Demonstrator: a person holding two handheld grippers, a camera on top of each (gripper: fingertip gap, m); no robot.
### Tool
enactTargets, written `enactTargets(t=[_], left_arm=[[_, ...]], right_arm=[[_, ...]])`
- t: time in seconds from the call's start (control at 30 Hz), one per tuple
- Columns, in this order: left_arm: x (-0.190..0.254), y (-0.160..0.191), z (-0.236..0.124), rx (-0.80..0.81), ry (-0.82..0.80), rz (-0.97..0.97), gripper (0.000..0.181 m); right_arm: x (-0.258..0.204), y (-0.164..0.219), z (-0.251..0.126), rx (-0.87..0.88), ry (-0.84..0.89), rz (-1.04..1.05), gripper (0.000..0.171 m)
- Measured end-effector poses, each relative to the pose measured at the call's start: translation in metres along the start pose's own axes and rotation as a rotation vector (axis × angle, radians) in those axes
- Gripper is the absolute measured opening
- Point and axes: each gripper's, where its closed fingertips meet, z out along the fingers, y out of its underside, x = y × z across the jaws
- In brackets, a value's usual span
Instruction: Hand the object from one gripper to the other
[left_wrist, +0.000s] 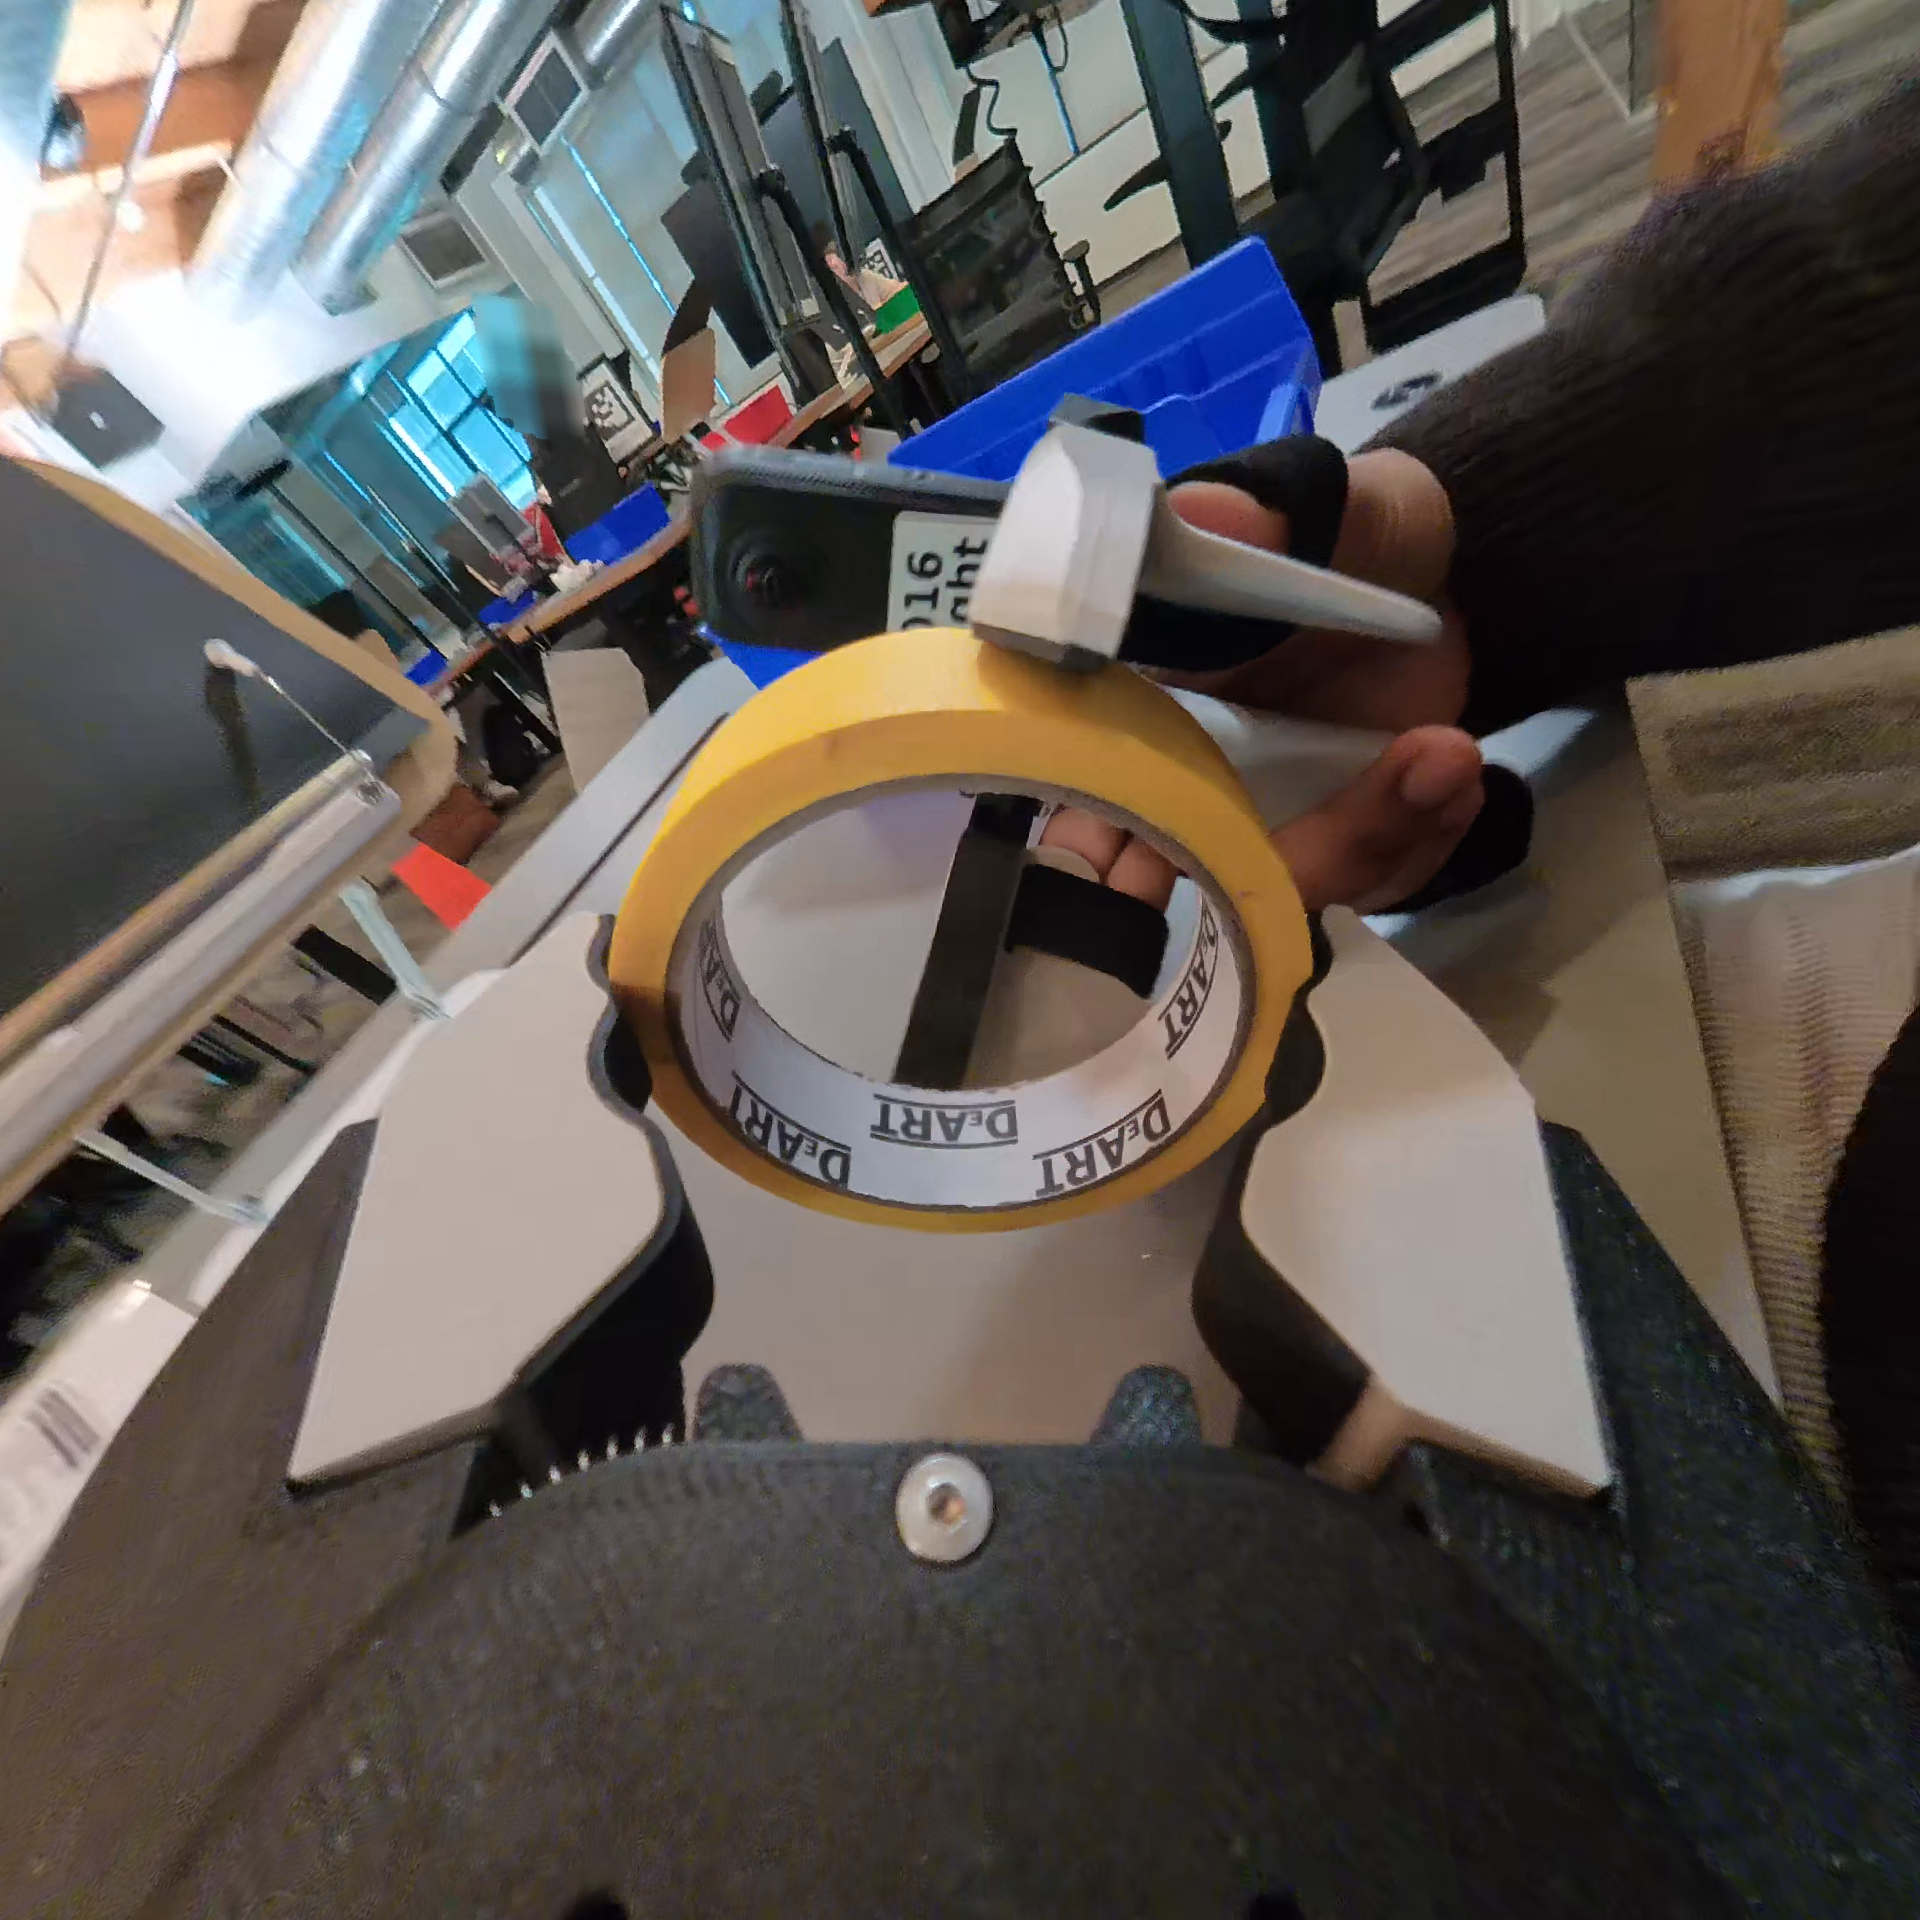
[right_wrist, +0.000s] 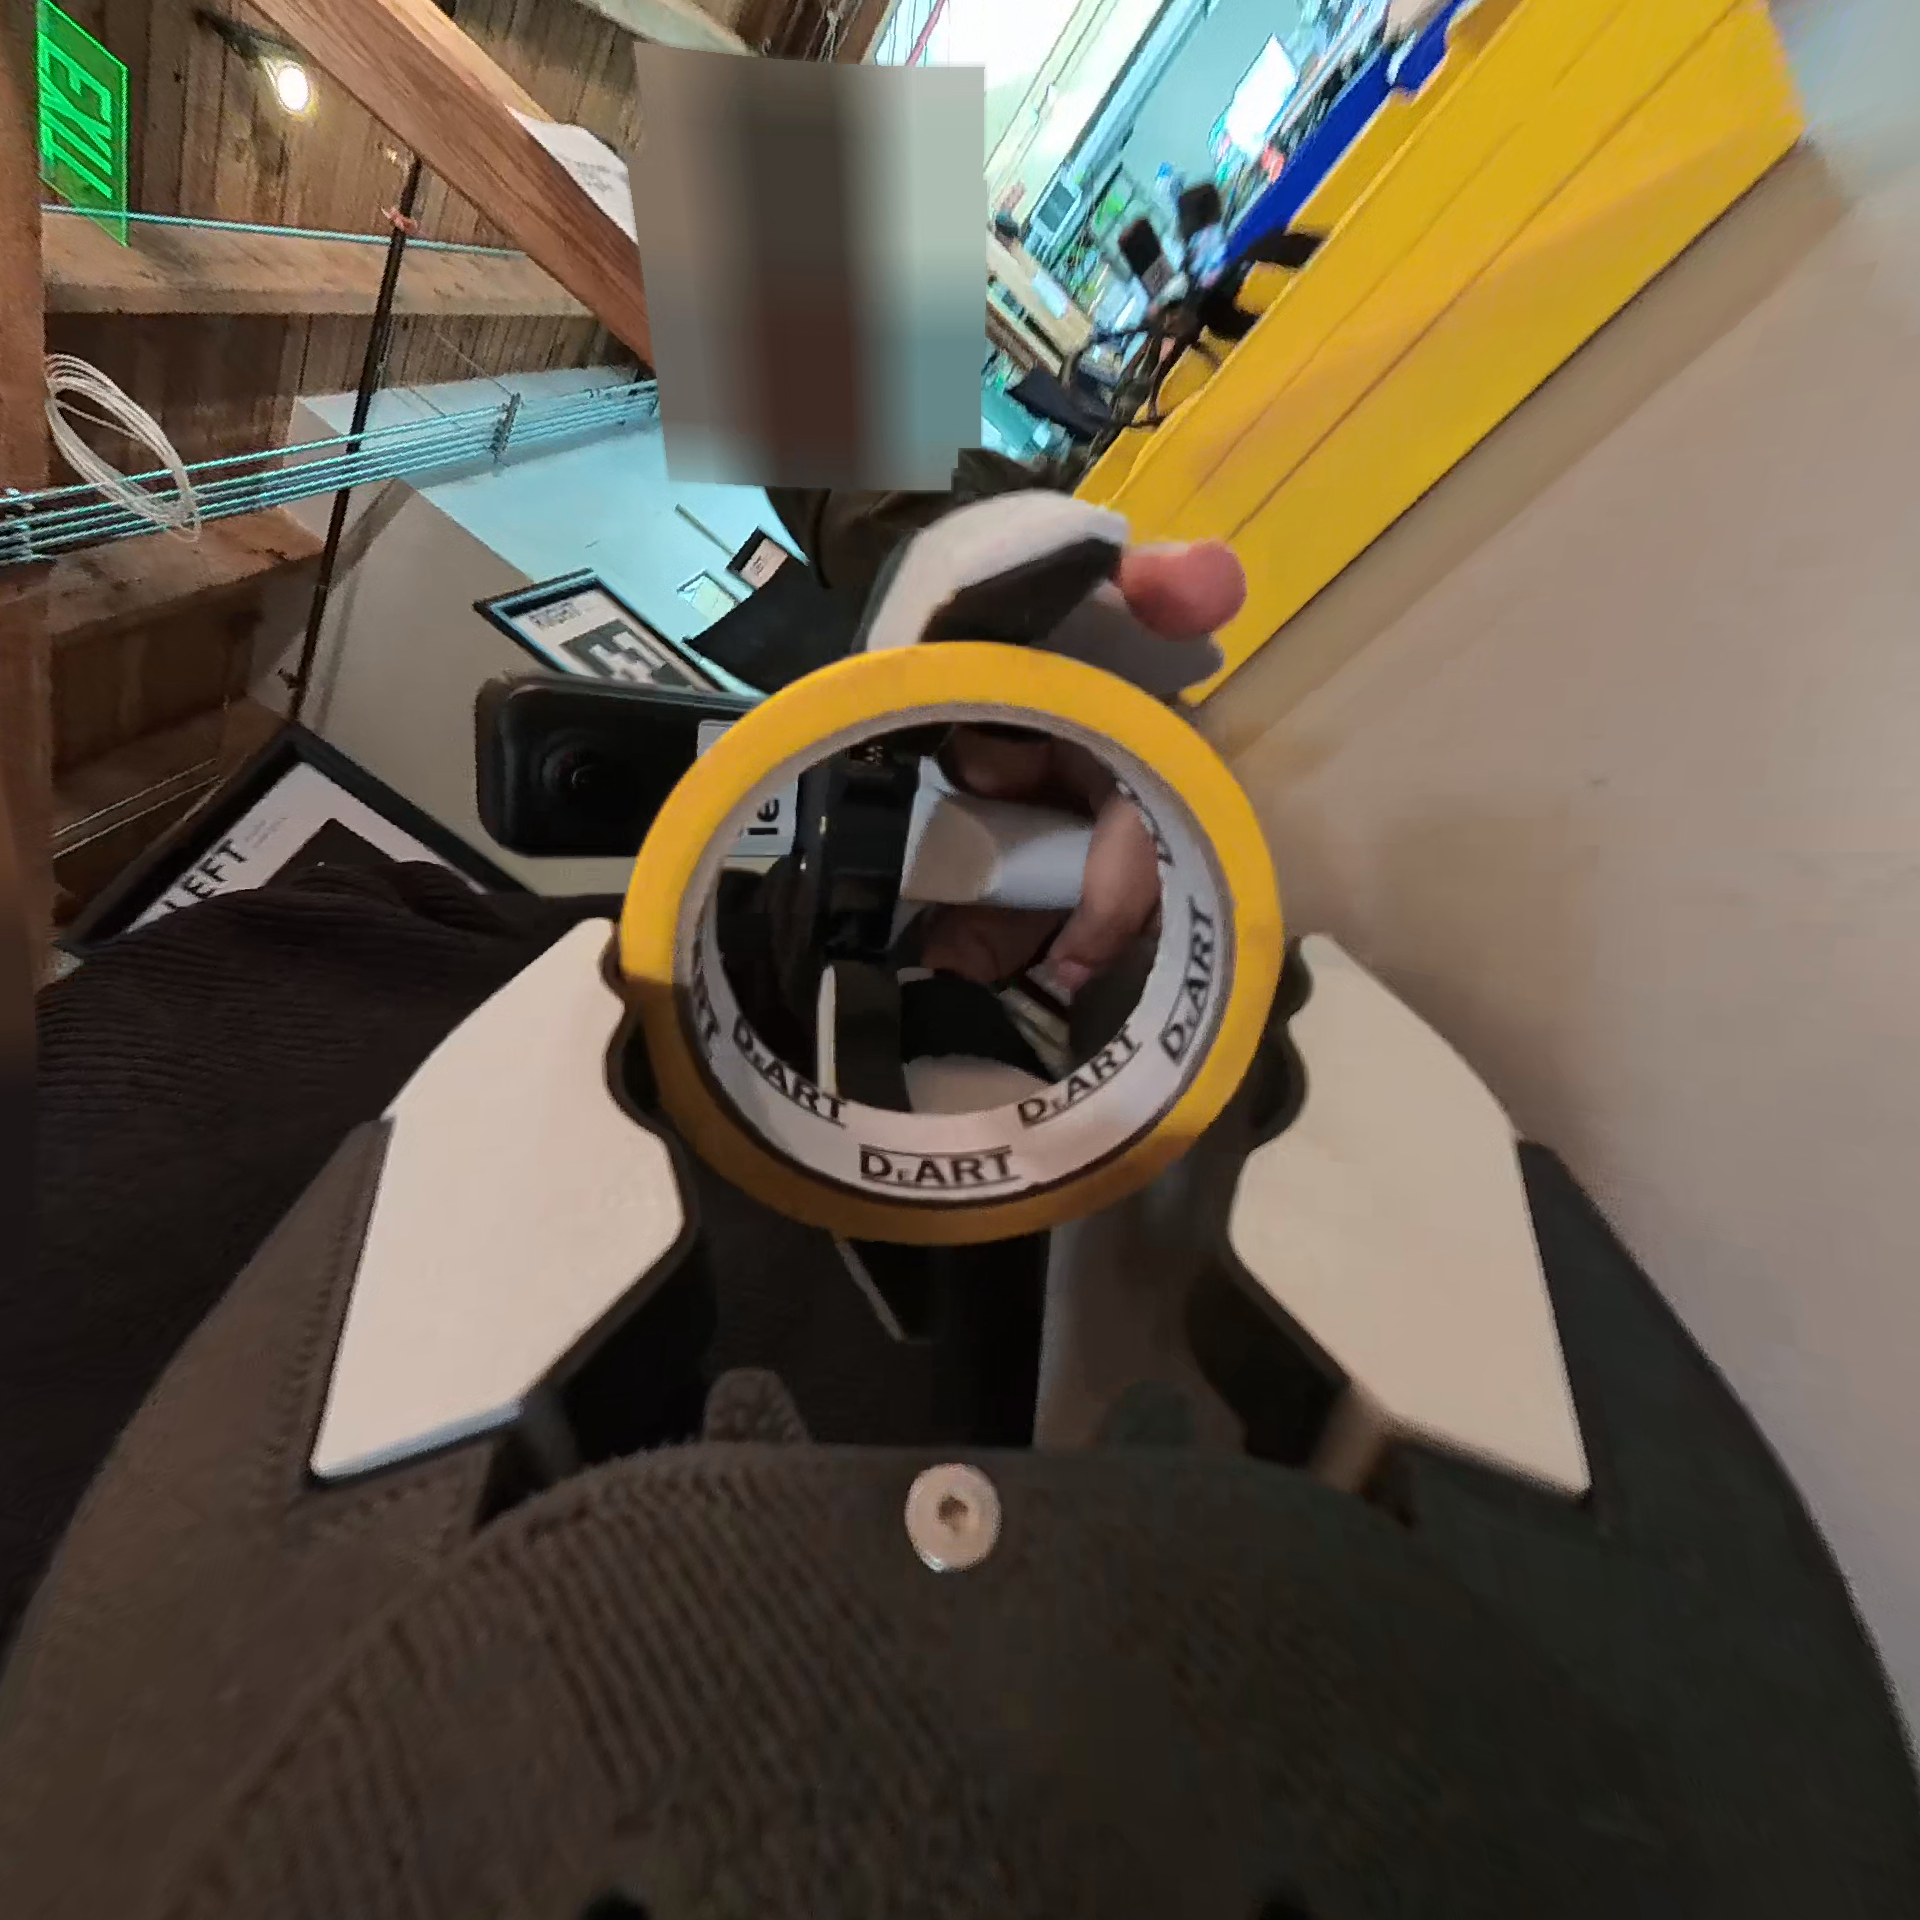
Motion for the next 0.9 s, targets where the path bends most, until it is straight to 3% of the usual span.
enactTargets(t=[0.13,0.3,0.47,0.63,0.77,0.83,0.9], left_arm=[[-0.013,0.0,-0.003,0.028,0.014,-0.199,0.12],[-0.034,-0.003,-0.01,0.136,0.097,-0.664,0.121],[-0.063,-0.004,-0.022,0.362,0.147,-1.179,0.12],[-0.069,-0.007,-0.024,0.525,0.189,-1.44,0.12],[-0.073,0.0,-0.025,0.691,0.128,-1.697,0.119],[-0.071,0.006,-0.023,0.715,0.09,-1.751,0.119],[-0.07,0.004,-0.023,0.722,0.082,-1.742,0.119]], right_arm=[[0.005,-0.019,-0.017,0.087,0.066,-0.101,0.115],[0.007,-0.046,-0.036,0.215,0.206,-0.336,0.114],[0.011,-0.045,-0.032,0.139,0.461,-0.774,0.115],[0.012,-0.041,-0.019,0.061,0.665,-1.104,0.114],[0.01,-0.045,-0.016,0.061,0.808,-1.229,0.086],[0.006,-0.04,-0.012,0.037,0.814,-1.278,0.067],[0.005,-0.036,-0.008,0.012,0.831,-1.325,0.058]])
